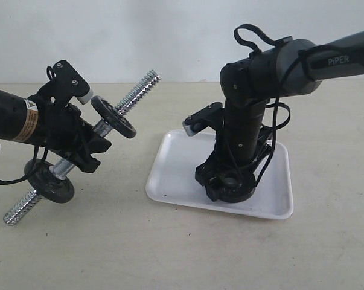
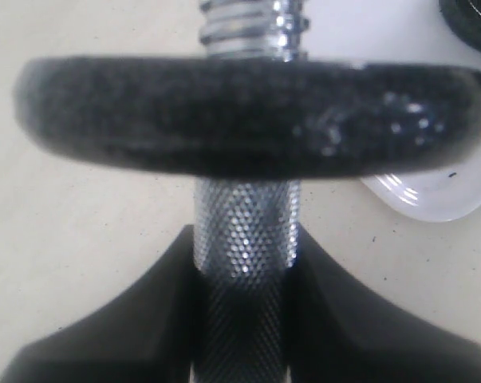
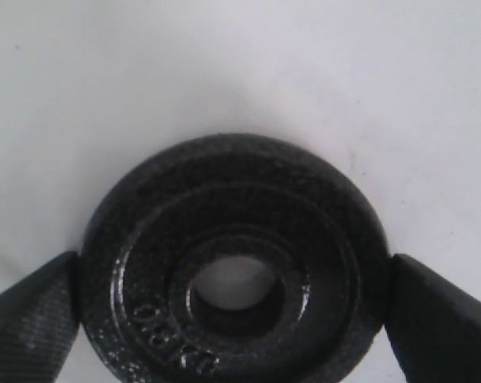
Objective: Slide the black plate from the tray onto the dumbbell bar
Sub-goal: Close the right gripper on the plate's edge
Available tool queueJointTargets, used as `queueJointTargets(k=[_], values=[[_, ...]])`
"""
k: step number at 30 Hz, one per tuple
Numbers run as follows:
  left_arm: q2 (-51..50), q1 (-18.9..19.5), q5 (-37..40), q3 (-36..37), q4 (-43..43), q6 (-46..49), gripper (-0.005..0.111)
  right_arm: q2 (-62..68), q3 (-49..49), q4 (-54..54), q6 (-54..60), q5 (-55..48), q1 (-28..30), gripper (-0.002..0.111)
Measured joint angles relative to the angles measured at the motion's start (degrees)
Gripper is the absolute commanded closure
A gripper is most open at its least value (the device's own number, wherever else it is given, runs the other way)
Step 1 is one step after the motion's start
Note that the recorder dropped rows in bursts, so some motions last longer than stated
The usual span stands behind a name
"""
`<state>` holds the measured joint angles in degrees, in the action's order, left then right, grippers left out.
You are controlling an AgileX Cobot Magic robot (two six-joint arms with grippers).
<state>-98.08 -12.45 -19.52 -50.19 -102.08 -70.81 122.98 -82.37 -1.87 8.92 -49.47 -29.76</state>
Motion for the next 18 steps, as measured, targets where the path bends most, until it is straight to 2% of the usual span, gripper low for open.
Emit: queueJointTargets(k=[18], values=[[0.0,0.0,0.0,0.0,0.0,0.0,0.102,-5.3,1.9,-1.8,0.2,3.4,0.0,0.108]])
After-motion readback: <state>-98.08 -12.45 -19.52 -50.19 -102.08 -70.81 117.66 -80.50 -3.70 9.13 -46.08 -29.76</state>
